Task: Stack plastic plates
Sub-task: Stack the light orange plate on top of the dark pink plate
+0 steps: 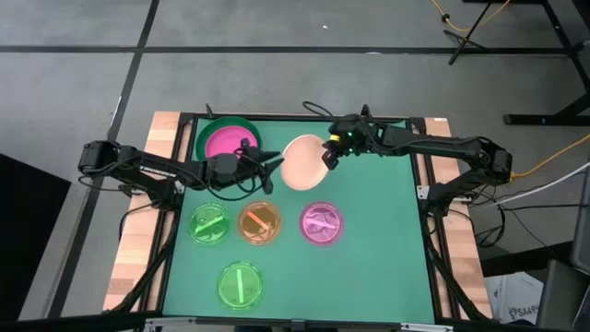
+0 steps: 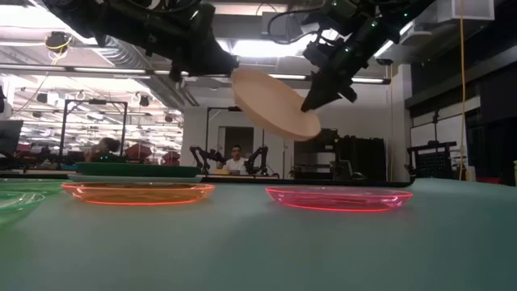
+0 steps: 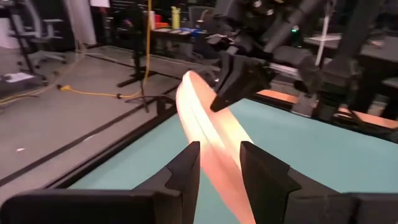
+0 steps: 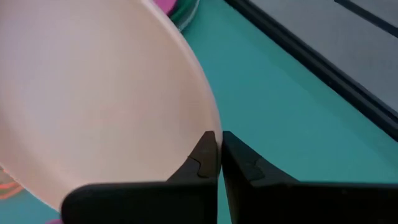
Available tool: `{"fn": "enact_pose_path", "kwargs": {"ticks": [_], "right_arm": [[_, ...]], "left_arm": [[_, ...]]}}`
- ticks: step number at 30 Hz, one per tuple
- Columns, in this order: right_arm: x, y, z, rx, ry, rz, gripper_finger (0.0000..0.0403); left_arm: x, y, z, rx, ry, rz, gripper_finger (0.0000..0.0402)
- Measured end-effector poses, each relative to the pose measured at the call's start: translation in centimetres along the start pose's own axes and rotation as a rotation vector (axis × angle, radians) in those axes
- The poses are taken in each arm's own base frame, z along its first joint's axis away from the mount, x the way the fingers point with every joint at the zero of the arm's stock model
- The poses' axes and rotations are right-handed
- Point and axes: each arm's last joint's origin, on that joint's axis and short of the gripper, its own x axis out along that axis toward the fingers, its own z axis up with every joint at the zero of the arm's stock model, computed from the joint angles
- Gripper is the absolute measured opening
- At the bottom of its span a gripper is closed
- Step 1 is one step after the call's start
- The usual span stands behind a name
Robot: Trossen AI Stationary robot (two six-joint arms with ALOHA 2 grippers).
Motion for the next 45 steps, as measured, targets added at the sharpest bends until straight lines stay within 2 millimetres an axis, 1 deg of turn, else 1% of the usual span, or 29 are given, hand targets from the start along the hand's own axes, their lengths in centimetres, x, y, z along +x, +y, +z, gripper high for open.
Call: {"fn": "enact_pose_path", "kwargs": {"ticks": [7, 16, 30, 33, 41, 45], "right_arm": [[0.0, 0.1, 0.6, 0.007, -0.069, -0.015, 0.0000], [-0.1, 0.2, 1.1, 0.013, -0.121, 0.002, 0.0000], [-0.1, 0.4, 1.4, 0.015, -0.151, 0.025, 0.0000], [-0.1, 0.4, 1.5, 0.016, -0.163, 0.030, 0.0000], [-0.1, 0.5, 1.5, 0.014, -0.160, 0.055, 0.0000], [-0.1, 0.5, 1.5, 0.014, -0.157, 0.060, 0.0000]], "left_arm": [[0.0, 0.1, 0.0, 0.000, -0.005, 0.036, 0.0108], [0.0, 0.6, -0.1, 0.013, -0.006, 0.172, 0.0108], [0.7, 2.3, 0.1, 0.004, -0.012, 0.264, 0.0105], [0.7, 2.4, 0.1, 0.003, -0.013, 0.271, 0.0090], [0.7, 2.6, 0.1, 0.004, -0.015, 0.293, 0.0029], [0.7, 2.6, 0.1, 0.008, -0.015, 0.309, 0.0015]]}}
